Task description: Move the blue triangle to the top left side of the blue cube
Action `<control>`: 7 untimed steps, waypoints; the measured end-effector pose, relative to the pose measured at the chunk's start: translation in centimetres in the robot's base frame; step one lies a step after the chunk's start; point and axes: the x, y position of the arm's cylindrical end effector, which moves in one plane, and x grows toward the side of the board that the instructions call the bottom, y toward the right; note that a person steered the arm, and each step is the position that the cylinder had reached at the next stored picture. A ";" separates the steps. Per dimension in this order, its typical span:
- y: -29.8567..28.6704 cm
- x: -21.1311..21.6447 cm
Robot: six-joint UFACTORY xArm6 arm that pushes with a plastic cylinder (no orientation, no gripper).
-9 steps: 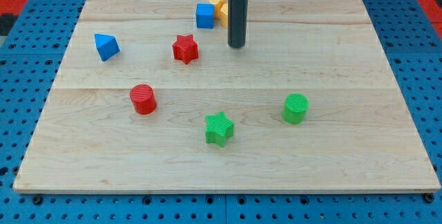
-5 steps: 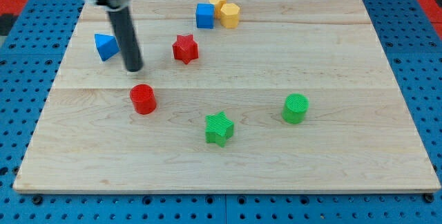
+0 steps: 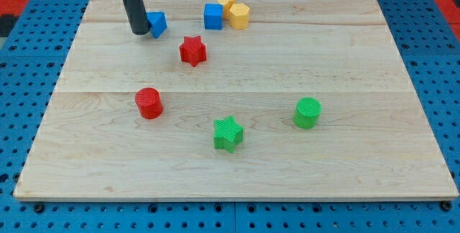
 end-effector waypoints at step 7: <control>4.1 -3.0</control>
